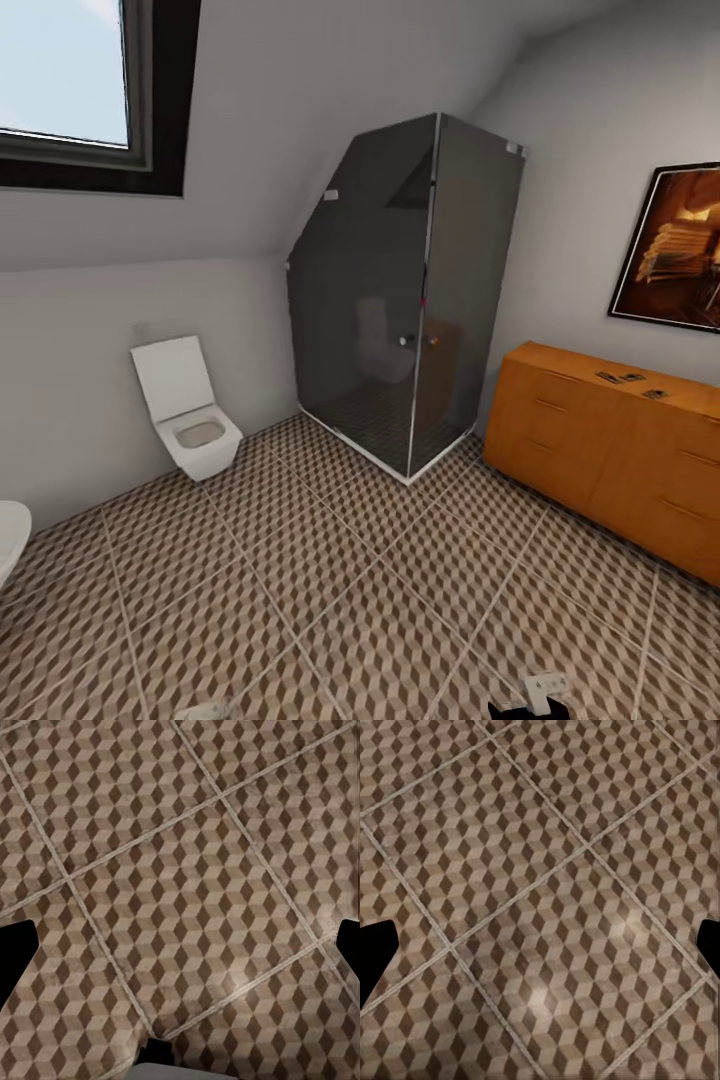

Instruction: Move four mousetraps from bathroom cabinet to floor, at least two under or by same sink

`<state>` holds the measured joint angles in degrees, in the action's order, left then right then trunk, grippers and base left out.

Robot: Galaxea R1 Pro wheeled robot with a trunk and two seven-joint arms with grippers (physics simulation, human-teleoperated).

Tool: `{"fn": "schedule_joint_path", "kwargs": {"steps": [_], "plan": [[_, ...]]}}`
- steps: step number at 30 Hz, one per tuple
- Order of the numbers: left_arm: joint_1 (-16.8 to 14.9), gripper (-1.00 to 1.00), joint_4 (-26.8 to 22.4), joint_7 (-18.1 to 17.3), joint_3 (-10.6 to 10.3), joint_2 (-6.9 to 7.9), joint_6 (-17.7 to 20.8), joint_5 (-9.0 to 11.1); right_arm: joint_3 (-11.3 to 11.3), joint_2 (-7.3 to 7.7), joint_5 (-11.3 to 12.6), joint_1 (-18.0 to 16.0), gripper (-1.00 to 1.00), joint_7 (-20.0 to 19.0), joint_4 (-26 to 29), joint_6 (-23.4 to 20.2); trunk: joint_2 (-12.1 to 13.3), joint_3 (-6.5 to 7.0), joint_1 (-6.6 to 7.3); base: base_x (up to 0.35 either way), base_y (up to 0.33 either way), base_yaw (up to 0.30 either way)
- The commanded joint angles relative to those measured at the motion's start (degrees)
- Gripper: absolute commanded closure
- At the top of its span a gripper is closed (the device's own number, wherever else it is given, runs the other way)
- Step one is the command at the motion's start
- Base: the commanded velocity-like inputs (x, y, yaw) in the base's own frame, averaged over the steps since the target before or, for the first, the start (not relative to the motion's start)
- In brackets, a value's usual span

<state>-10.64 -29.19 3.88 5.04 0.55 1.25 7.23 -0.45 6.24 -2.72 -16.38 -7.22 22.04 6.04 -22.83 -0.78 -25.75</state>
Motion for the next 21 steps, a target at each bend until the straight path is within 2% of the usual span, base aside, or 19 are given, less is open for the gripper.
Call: {"fn": "schedule_joint_path", "kwargs": {"steps": [1,9,21], "plan": [[0.00,-1.00,-0.08,0.18,-0.07,0.03,-0.30,0.55,-0.07,0.00,-0.28,-0.05,-1.00,-0.17,-0.06,0.20,-0.09,-0.11,-0.03,0.000,0.000,-0.263],[0.00,-1.00,-0.01,0.32,-0.05,0.10,-2.26,0.37,-0.05,0.00,-0.27,-0.05,-1.00,-0.17,-0.06,0.20,-0.09,-0.35,-0.03,0.000,0.000,-0.265],[0.00,-1.00,0.01,0.45,-0.11,0.23,-2.64,0.26,-0.07,0.00,-0.27,-0.05,-1.00,-0.17,-0.06,0.20,-0.09,-0.70,-0.03,0.000,0.000,-0.266]]}}
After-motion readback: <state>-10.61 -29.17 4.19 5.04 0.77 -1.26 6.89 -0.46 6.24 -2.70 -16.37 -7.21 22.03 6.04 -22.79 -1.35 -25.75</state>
